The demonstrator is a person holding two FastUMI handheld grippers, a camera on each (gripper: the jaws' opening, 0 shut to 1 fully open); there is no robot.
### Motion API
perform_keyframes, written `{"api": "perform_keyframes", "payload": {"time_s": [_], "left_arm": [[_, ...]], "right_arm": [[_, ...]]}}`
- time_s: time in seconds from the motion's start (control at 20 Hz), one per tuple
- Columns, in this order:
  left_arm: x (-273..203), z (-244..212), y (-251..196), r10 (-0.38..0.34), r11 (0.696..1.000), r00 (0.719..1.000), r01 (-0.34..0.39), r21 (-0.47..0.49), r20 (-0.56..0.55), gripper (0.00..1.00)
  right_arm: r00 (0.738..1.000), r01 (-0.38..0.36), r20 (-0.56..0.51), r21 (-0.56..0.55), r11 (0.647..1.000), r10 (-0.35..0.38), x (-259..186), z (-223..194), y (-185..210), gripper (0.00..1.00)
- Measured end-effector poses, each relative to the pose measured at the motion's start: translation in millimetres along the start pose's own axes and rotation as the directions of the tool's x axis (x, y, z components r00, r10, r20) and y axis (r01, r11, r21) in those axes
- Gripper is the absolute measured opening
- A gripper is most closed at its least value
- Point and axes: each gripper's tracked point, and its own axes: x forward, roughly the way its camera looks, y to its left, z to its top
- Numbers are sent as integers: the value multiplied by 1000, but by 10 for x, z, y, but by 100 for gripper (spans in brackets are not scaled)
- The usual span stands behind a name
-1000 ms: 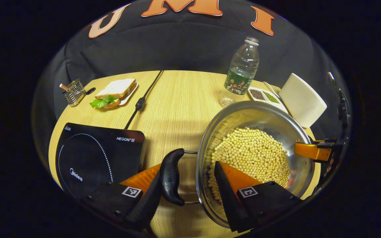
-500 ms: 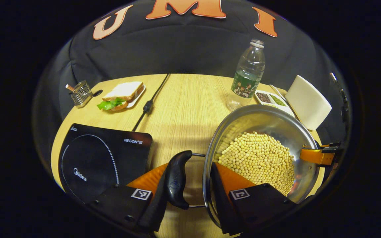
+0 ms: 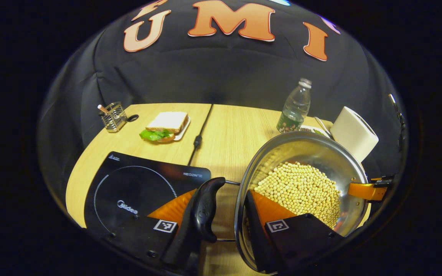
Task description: First push the handle of the pot to place it horizontally, then grasp the pot with both hands and set it on the induction cooktop.
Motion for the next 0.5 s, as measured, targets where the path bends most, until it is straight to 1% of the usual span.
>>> {"api": "perform_keyframes", "payload": {"time_s": [0.25,0.5], "left_arm": [[-322,312,413,21,1000,998,-19,-20,62,70],[-537,508,968,56,997,994,-51,-54,91,70]], "right_arm": [[998,-17,56,-22,1000,19,52,13,-10,58],[995,-48,88,-55,997,52,90,63,-26,58]]}}
